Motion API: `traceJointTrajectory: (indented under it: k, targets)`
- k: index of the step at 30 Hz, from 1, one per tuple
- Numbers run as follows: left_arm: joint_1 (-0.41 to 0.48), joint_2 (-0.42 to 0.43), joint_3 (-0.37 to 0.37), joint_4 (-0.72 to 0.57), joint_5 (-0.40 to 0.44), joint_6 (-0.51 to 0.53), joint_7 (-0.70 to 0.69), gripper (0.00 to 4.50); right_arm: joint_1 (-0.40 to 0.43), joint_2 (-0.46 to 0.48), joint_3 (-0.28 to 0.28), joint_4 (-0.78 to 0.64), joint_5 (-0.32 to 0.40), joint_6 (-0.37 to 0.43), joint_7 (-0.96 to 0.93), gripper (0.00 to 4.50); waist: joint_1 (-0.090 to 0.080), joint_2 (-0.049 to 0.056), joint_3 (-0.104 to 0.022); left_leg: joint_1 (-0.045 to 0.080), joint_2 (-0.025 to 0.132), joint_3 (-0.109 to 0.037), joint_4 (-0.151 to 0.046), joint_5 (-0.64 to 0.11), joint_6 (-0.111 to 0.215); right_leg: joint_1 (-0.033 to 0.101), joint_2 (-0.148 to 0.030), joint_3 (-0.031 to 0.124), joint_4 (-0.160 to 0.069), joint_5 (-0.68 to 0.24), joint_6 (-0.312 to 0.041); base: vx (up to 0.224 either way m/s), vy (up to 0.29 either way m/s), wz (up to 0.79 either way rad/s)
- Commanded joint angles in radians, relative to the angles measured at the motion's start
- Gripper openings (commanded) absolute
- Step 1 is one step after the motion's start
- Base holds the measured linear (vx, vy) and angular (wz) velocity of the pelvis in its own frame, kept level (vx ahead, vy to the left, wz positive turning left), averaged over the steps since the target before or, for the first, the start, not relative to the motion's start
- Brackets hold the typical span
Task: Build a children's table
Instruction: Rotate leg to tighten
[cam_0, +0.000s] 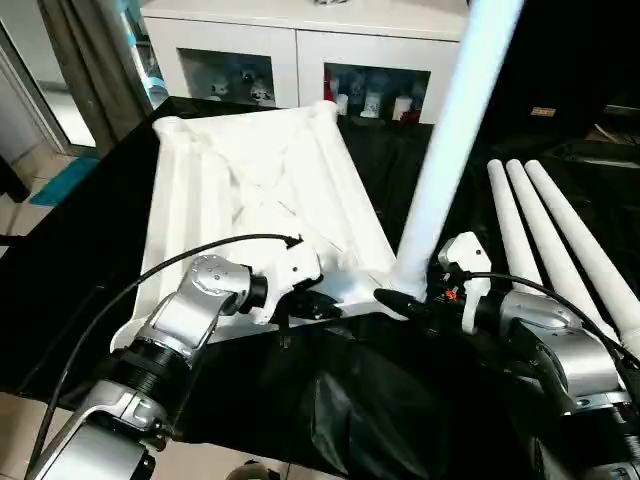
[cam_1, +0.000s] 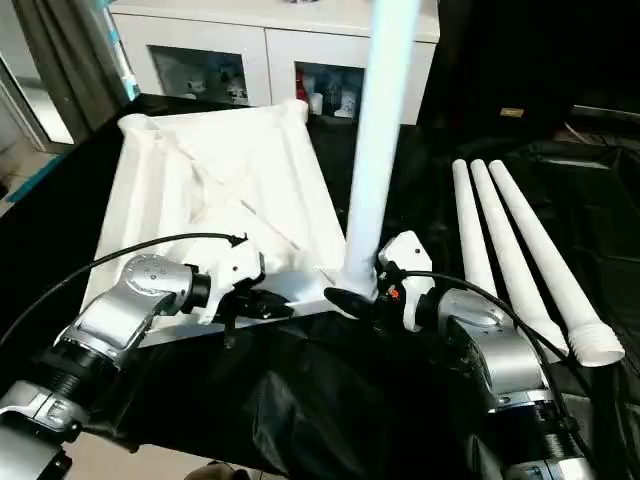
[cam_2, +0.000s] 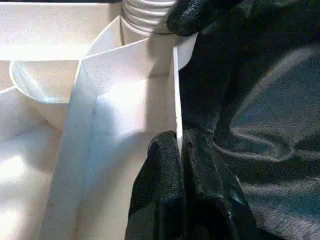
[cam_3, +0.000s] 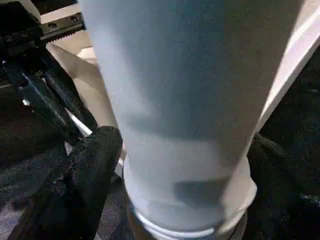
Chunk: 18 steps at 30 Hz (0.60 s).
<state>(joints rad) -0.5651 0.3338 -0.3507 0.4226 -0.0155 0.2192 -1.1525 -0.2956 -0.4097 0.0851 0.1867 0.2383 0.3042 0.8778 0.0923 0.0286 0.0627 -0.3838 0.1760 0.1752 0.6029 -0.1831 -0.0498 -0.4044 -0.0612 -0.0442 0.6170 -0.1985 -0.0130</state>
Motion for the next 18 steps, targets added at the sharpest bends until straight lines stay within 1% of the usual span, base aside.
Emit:
traceJointTrajectory:
  k: [1, 2, 3, 5, 6, 7, 10, 12, 13, 15, 16, 17, 18]
  targets:
    - [-0.011, -0.020, -0.004, -0.036, -0.029, -0.034, -0.027, 0.00, 0.009, 0.003, 0.002, 0.005, 0.002, -0.009, 0.001, 3.35, -0.004, -0.005, -0.080, 0.017, 0.052, -0.015, -0.060, -0.096, 0.088, 0.061, -0.079, 0.043, -0.055, 0.025, -0.274, 0.000, 0.000, 0.00]
    - [-0.011, -0.019, -0.004, -0.037, -0.029, -0.033, -0.028, 0.00, 0.011, 0.003, 0.003, 0.006, 0.001, -0.010, 0.002, 3.25, -0.004, -0.005, -0.080, 0.017, 0.052, -0.014, -0.060, -0.099, 0.087, 0.062, -0.078, 0.043, -0.055, 0.020, -0.274, 0.000, 0.000, 0.00]
    - [-0.011, -0.019, -0.004, -0.036, -0.029, -0.034, -0.028, 0.00, 0.011, 0.004, 0.003, 0.007, 0.001, -0.011, 0.001, 3.25, -0.004, -0.005, -0.080, 0.017, 0.052, -0.015, -0.060, -0.097, 0.087, 0.062, -0.078, 0.043, -0.054, 0.022, -0.274, 0.000, 0.000, 0.00]
    - [-0.012, -0.019, -0.004, -0.031, -0.027, -0.037, -0.029, 0.00, 0.014, 0.009, 0.007, 0.012, -0.002, -0.014, 0.001, 3.00, -0.003, -0.005, -0.082, 0.016, 0.051, -0.015, -0.058, -0.088, 0.091, 0.063, -0.079, 0.043, -0.053, 0.037, -0.275, 0.000, 0.000, 0.00]
    - [-0.012, -0.018, -0.004, -0.031, -0.027, -0.037, -0.029, 0.00, 0.014, 0.009, 0.007, 0.013, -0.002, -0.015, 0.001, 3.00, -0.003, -0.005, -0.082, 0.016, 0.051, -0.015, -0.058, -0.087, 0.091, 0.063, -0.078, 0.043, -0.052, 0.039, -0.276, 0.000, 0.000, 0.00]
    - [-0.012, -0.017, -0.004, -0.030, -0.027, -0.038, -0.030, 0.00, 0.015, 0.011, 0.009, 0.016, -0.003, -0.016, 0.000, 2.86, -0.003, -0.005, -0.082, 0.016, 0.051, -0.015, -0.058, -0.086, 0.092, 0.063, -0.078, 0.043, -0.052, 0.040, -0.276, 0.000, 0.000, 0.00]
    - [-0.012, -0.012, -0.004, -0.029, -0.026, -0.038, -0.032, 0.00, 0.021, 0.016, 0.013, 0.025, -0.006, -0.022, -0.003, 2.79, -0.003, -0.006, -0.082, 0.015, 0.051, -0.015, -0.057, -0.083, 0.096, 0.063, -0.079, 0.043, -0.051, 0.044, -0.276, 0.000, 0.000, 0.00]
    - [-0.012, -0.010, -0.002, -0.026, -0.025, -0.038, -0.032, 0.00, 0.023, 0.024, 0.011, 0.042, -0.008, -0.024, -0.016, 2.78, -0.003, -0.005, -0.083, 0.016, 0.051, -0.015, -0.057, -0.085, 0.096, 0.063, -0.079, 0.042, -0.052, 0.041, -0.277, 0.000, 0.000, 0.00]
    - [-0.012, -0.010, -0.002, -0.025, -0.025, -0.038, -0.032, 0.00, 0.023, 0.026, 0.010, 0.046, -0.008, -0.024, -0.018, 2.77, -0.005, -0.005, -0.081, 0.015, 0.051, -0.015, -0.058, -0.091, 0.094, 0.062, -0.078, 0.042, -0.052, 0.033, -0.278, 0.000, 0.000, 0.00]
    - [-0.013, -0.019, 0.008, -0.015, -0.026, -0.030, -0.012, 0.00, 0.022, 0.054, -0.009, 0.087, -0.012, -0.024, -0.072, 2.77, -0.006, -0.004, -0.081, 0.016, 0.051, -0.015, -0.058, -0.100, 0.089, 0.062, -0.079, 0.042, -0.054, 0.018, -0.278, 0.000, 0.000, 0.00]
    - [-0.019, -0.029, 0.013, 0.001, -0.018, -0.024, 0.017, 0.00, 0.017, 0.077, -0.025, 0.117, -0.016, -0.027, -0.119, 2.77, -0.009, -0.004, -0.079, 0.017, 0.050, -0.015, -0.060, -0.122, 0.076, 0.060, -0.080, 0.043, -0.058, -0.019, -0.275, 0.000, 0.000, 0.00]
    - [-0.019, -0.029, 0.013, 0.001, -0.018, -0.024, 0.017, 0.00, 0.017, 0.077, -0.025, 0.117, -0.016, -0.027, -0.119, 2.77, -0.010, -0.005, -0.076, 0.016, 0.049, -0.015, -0.061, -0.139, 0.065, 0.060, -0.079, 0.042, -0.061, -0.050, -0.270, 0.000, 0.000, 0.00]
    - [-0.028, -0.042, 0.019, 0.023, -0.008, -0.019, 0.052, 0.00, 0.009, 0.104, -0.044, 0.151, -0.020, -0.031, -0.175, 2.77, -0.011, -0.006, -0.076, 0.016, 0.049, -0.015, -0.062, -0.145, 0.060, 0.060, -0.079, 0.043, -0.062, -0.064, -0.265, 0.000, 0.000, 0.00]
